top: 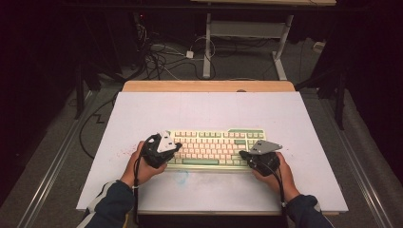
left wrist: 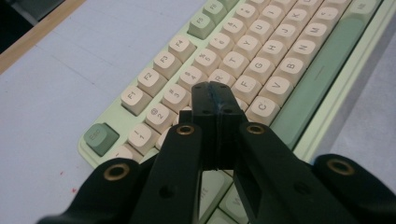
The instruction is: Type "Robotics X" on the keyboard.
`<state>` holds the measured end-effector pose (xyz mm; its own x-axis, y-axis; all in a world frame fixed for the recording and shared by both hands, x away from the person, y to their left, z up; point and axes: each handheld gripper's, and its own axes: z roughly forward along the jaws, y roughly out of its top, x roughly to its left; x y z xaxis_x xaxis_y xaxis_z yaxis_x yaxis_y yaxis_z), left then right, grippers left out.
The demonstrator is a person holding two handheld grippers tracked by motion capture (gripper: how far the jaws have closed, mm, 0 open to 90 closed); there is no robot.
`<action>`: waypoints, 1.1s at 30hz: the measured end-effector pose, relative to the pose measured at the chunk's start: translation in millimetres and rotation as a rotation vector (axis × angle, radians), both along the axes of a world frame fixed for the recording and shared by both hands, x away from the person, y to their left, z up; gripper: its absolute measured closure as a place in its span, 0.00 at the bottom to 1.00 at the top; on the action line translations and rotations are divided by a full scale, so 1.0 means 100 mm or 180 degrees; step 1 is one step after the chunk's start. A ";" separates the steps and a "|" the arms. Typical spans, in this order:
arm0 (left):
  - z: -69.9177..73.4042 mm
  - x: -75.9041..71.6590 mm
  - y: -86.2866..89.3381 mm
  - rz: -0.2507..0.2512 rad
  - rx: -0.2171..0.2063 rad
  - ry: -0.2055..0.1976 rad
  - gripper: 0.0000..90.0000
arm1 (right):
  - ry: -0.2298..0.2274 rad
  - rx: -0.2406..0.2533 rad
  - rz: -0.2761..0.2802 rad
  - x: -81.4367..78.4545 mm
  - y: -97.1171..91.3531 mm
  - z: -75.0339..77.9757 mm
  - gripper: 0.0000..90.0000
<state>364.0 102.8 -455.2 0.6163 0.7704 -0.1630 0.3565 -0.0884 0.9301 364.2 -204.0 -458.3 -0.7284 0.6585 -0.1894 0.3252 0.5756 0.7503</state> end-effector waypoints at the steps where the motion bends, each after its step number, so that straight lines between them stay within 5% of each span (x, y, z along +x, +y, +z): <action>1: 0.00 0.00 0.00 0.0000 0.0000 0.0000 0.97 | -0.0005 -0.0016 -0.0001 0.00 0.00 0.00 1.00; 14: -0.05 0.20 -0.31 -0.0070 0.0105 0.0158 0.97 | -0.0051 -0.0060 -0.0009 -0.02 0.02 0.00 1.00; 33: -0.13 0.30 -0.39 -0.0045 0.0160 0.0186 0.97 | -0.0047 -0.0050 -0.0011 -0.02 0.02 0.00 1.00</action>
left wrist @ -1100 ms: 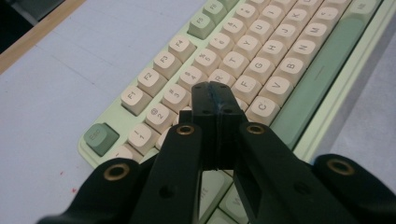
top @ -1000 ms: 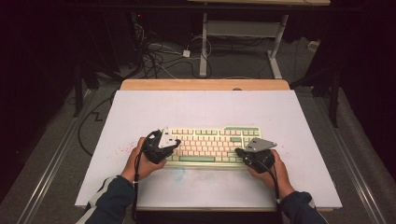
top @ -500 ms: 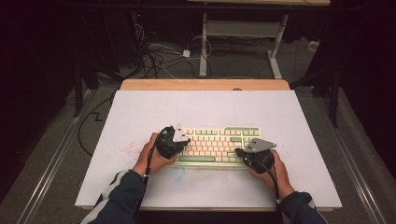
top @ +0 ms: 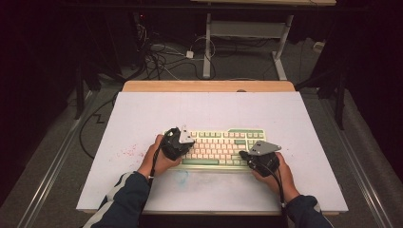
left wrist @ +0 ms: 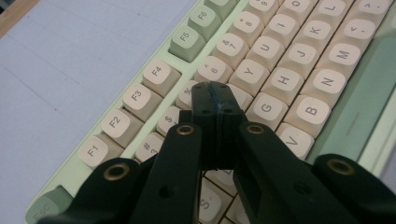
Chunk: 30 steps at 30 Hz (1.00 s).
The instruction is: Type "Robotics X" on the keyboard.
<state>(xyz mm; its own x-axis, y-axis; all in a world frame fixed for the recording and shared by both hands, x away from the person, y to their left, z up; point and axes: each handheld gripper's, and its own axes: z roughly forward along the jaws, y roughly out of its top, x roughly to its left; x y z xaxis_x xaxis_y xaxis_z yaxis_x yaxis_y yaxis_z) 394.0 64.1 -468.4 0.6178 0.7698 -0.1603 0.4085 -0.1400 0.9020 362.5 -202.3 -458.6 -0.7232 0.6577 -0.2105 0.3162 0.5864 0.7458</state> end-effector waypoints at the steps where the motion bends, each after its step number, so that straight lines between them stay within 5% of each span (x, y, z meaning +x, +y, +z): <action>1: 0.00 0.00 0.00 -0.0002 0.0005 0.0004 0.97 | -0.0003 -0.0006 0.0001 0.00 0.00 0.00 1.00; 19: 0.05 -0.03 0.04 0.0012 -0.0070 -0.0105 0.97 | -0.0015 -0.0017 0.0007 -0.01 0.00 0.00 1.00; 25: 0.12 -0.07 0.10 0.0040 -0.0125 -0.0219 0.89 | -0.0016 -0.0004 0.0018 -0.03 0.01 0.01 1.00; 28: 0.17 -0.12 0.16 0.0071 -0.0150 -0.0388 0.64 | -0.0082 0.0082 0.0024 -0.05 -0.02 0.08 1.00; 30: 0.22 -0.17 0.21 0.0083 -0.0300 -0.0459 0.49 | -0.0111 0.0128 0.0031 -0.07 -0.04 0.11 1.00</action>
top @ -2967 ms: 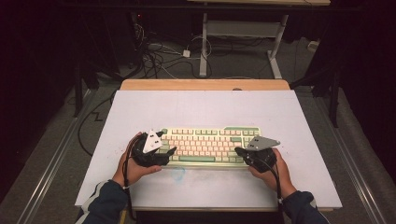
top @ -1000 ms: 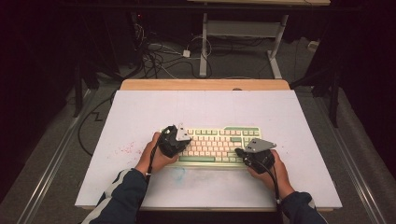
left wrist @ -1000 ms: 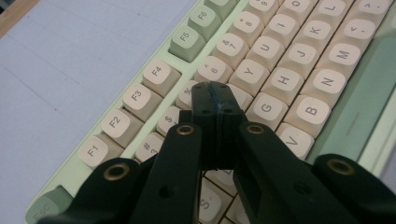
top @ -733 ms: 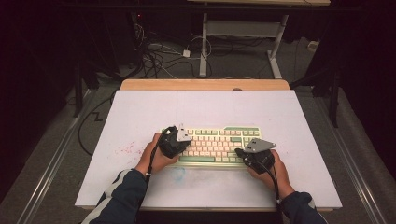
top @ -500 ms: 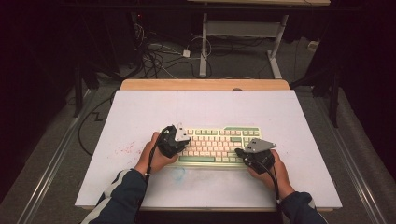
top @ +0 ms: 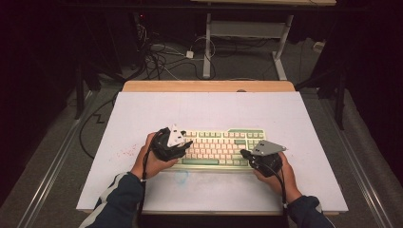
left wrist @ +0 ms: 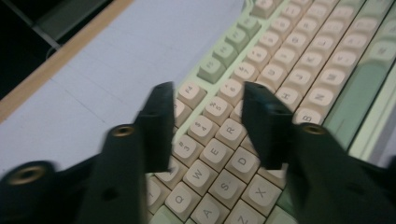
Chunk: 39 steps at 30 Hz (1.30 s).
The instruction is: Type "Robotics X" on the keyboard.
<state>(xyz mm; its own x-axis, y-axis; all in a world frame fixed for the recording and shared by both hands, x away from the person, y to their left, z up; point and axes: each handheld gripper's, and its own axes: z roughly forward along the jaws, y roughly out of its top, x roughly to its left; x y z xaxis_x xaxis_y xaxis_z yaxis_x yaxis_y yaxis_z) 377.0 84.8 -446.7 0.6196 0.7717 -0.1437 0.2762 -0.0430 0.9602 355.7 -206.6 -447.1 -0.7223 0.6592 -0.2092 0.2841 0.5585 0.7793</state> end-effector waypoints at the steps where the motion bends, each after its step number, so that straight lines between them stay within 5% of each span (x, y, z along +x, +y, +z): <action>1: 0.01 -0.02 0.02 0.0020 -0.0029 -0.0038 0.49 | 0.0000 0.0000 0.0000 0.00 0.00 0.00 1.00; 4: 0.02 -0.10 0.10 0.0048 -0.0067 -0.0134 0.30 | -0.0031 0.0058 0.0008 -0.02 -0.02 0.05 1.00; 7: 0.02 -0.16 0.19 0.0052 -0.0130 -0.0182 0.25 | -0.0052 0.0093 0.0027 -0.04 -0.01 0.09 1.00; 17: -0.10 -0.41 0.51 0.0116 -0.0138 -0.0267 0.21 | -0.0068 0.0115 0.0065 -0.01 0.06 0.15 1.00; 25: -0.24 -0.51 0.66 0.0221 0.0019 -0.0340 0.21 | -0.0051 0.0088 0.0120 0.08 0.20 0.17 1.00; 39: -0.35 -0.62 0.78 0.0247 0.0031 -0.0234 0.21 | 0.0025 -0.0013 0.0257 0.22 0.56 0.13 1.00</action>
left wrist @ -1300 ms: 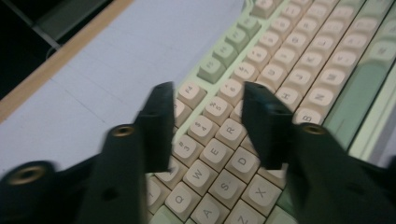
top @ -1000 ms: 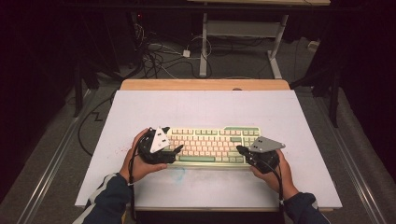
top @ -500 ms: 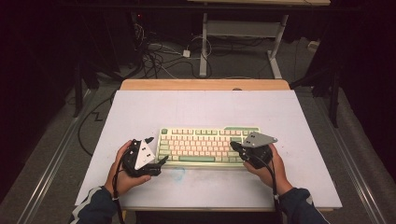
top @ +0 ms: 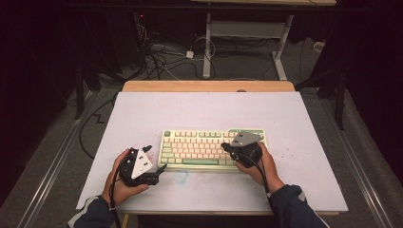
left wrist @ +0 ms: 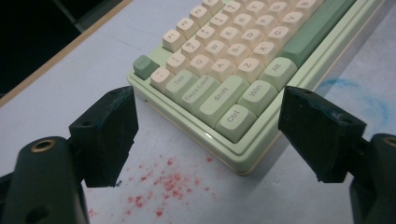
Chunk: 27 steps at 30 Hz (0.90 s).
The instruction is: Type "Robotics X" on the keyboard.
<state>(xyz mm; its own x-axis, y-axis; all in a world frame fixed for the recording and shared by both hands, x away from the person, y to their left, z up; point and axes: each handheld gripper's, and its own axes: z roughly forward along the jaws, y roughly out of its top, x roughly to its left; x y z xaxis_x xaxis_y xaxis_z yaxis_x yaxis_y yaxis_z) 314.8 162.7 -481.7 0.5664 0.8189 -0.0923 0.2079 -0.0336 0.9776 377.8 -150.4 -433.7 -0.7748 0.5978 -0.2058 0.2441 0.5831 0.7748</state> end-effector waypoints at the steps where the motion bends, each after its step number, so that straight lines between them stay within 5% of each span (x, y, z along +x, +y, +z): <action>1: -0.01 0.00 0.00 -0.0002 0.0022 0.0001 0.21 | -0.0001 -0.0010 -0.0001 0.04 0.04 -0.01 1.00; 27: -0.09 0.00 -0.03 -0.0075 0.0135 0.0127 0.21 | 0.0121 -0.0304 -0.0108 0.26 0.26 -0.15 1.00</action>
